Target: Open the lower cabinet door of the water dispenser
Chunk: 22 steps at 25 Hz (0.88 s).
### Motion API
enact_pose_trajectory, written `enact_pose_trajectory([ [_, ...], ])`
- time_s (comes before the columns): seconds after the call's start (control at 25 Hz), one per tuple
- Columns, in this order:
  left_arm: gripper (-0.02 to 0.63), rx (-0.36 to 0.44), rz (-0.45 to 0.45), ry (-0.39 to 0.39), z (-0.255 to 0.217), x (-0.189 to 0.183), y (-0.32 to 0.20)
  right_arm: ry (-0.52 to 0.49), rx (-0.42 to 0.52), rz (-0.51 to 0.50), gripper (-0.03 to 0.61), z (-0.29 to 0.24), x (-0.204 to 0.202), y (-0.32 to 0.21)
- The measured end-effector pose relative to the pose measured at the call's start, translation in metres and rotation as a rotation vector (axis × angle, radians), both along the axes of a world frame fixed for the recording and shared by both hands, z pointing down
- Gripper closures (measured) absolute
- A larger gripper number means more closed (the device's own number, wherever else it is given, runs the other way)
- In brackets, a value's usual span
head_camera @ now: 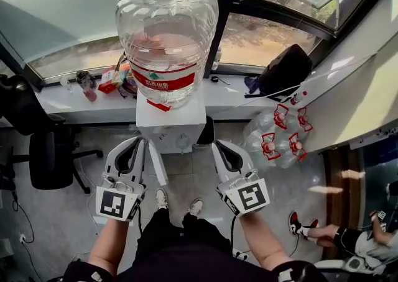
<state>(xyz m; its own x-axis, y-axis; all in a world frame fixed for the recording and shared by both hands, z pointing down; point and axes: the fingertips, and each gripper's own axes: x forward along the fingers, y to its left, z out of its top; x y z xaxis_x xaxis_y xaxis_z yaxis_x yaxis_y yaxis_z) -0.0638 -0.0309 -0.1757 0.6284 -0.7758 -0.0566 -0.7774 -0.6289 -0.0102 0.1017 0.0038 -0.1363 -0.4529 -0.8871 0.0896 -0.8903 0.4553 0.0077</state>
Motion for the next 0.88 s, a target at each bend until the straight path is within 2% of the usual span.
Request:
enact_pose_trajectory([
  [0.2, 0.606, 0.032, -0.018, -0.018, -0.021, -0.013, 0.008, -0.017, 0.008, 0.027, 0.575, -0.013, 0.009, 0.003],
  [0.44, 0.606, 0.059, -0.029, 0.022, -0.048, -0.021, 0.008, -0.037, 0.039, 0.076, 0.575, -0.029, 0.028, -0.001],
  [0.6, 0.606, 0.126, -0.035, 0.047, -0.072, -0.024, 0.009, -0.047, 0.067, 0.125, 0.575, -0.045, 0.048, -0.002],
  [0.72, 0.606, 0.141, -0.04, 0.062, -0.077, -0.025, 0.007, -0.04, 0.085, 0.149, 0.575, -0.051, 0.059, -0.003],
  [0.88, 0.606, 0.163, -0.082, 0.084, -0.088, -0.038, 0.012, -0.035, 0.097, 0.187, 0.575, -0.058, 0.074, 0.003],
])
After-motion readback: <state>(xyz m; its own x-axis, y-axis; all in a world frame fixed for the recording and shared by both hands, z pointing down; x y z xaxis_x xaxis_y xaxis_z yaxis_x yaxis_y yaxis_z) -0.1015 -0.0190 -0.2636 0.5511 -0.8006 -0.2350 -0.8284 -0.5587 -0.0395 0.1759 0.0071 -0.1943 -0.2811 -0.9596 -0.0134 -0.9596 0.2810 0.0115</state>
